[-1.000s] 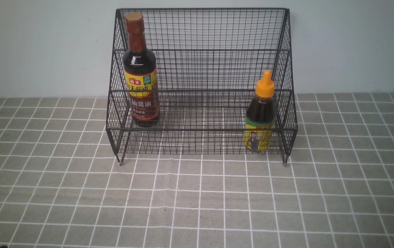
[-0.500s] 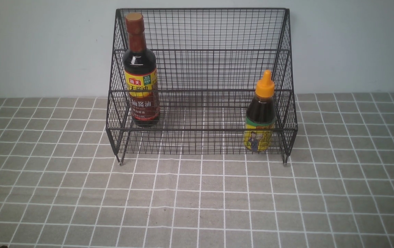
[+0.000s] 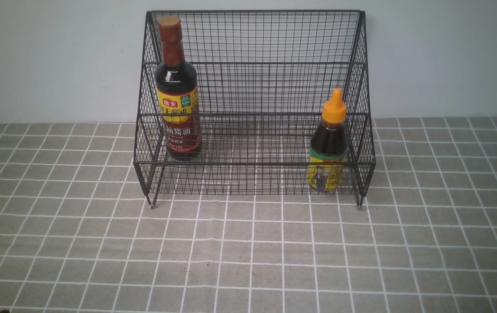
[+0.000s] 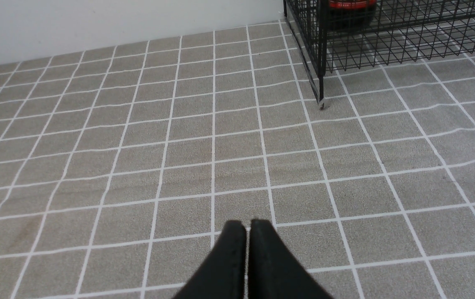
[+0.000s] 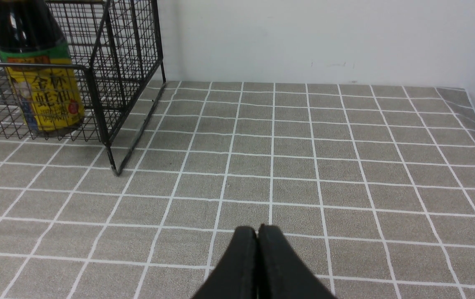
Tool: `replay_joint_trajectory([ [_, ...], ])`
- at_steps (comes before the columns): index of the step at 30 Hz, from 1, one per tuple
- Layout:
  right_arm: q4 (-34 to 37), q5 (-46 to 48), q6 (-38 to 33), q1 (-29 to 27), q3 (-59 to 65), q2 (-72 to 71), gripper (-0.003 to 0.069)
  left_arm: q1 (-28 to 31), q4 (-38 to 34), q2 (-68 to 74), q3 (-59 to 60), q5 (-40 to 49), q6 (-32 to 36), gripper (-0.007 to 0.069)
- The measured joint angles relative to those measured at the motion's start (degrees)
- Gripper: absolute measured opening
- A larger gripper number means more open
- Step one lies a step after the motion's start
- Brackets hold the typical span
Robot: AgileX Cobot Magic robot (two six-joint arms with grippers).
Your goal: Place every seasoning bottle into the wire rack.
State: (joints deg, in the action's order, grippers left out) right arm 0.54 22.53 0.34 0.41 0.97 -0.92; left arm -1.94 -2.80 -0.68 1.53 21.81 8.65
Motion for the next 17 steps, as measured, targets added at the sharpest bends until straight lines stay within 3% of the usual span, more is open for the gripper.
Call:
replay_joint_trajectory([
  [17,0.0,0.0,0.7,0.0,0.0,0.0,-0.0013,0.0,0.0,0.0,0.0,0.0,0.0,-0.0007],
])
